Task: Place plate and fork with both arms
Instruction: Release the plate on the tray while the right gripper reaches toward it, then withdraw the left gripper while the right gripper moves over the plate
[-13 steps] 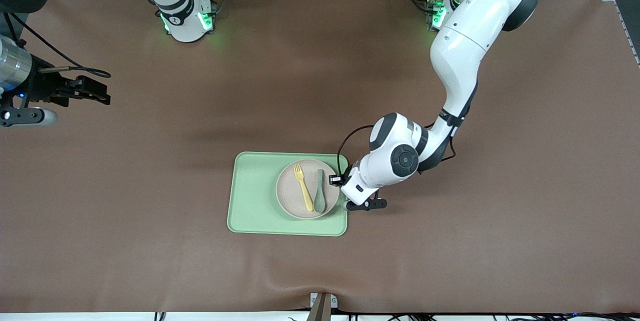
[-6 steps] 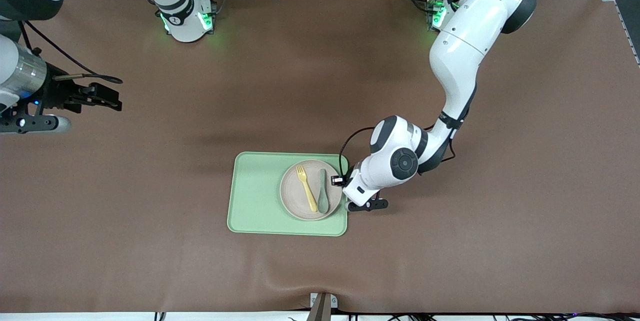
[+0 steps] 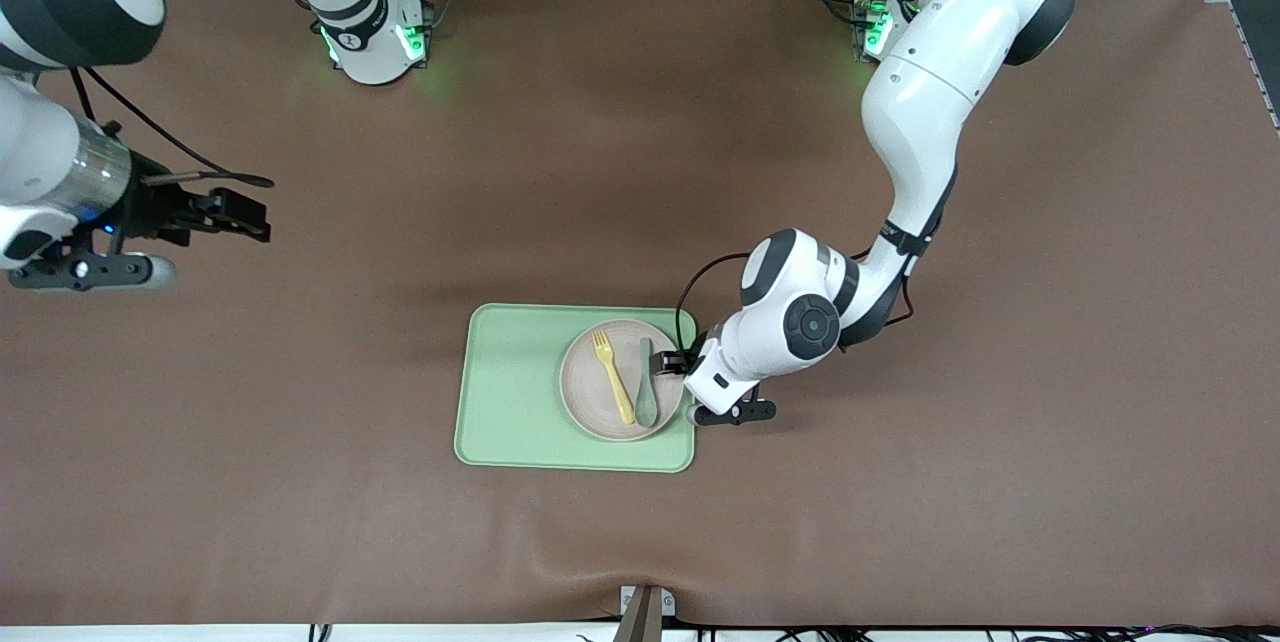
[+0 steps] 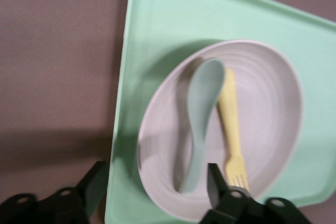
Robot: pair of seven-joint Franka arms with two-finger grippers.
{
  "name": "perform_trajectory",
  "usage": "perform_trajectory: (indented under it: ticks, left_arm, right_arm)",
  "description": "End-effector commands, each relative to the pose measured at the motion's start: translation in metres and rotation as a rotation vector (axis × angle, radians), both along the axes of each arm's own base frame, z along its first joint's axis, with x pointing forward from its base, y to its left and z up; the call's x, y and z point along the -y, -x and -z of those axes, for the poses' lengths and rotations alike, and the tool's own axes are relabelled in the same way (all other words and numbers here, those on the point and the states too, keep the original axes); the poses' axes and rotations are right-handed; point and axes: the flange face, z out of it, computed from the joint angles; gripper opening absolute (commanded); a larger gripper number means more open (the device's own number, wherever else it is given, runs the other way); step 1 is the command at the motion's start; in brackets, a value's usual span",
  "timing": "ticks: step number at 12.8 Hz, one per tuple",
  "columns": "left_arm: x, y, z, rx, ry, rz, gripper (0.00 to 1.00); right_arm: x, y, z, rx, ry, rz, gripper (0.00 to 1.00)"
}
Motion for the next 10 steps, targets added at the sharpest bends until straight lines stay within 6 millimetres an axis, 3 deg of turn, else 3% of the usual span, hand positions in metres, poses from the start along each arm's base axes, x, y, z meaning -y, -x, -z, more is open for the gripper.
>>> perform_trajectory:
  ticks: [1,3,5,7,10]
  left_arm:
    - [-0.031,-0.001,-0.077,-0.03,-0.061,0.01,1.0]
    - [-0.07,0.001,-0.136,-0.045,-0.172,0.061,1.0]
    - [-0.119,0.001,-0.19,-0.04,-0.282,0.057,1.0]
    - [-0.182,-0.004,-0.237,-0.047,-0.319,0.019,1.0]
    - [-0.259,0.023,-0.312,-0.083,-0.343,0.088,1.0]
  right_arm:
    - [-0.048,-0.036,0.024,0.048,-0.079,-0.041,1.0]
    - [-0.114,-0.044,0.047,0.073,-0.086,-0.099,1.0]
    - [-0.151,-0.063,0.069,0.08,-0.091,-0.063,1.0]
    - [-0.189,-0.075,0.087,0.094,-0.078,-0.099,1.0]
    - [-0.244,-0.083,0.123,0.167,-0.076,-0.169,1.0]
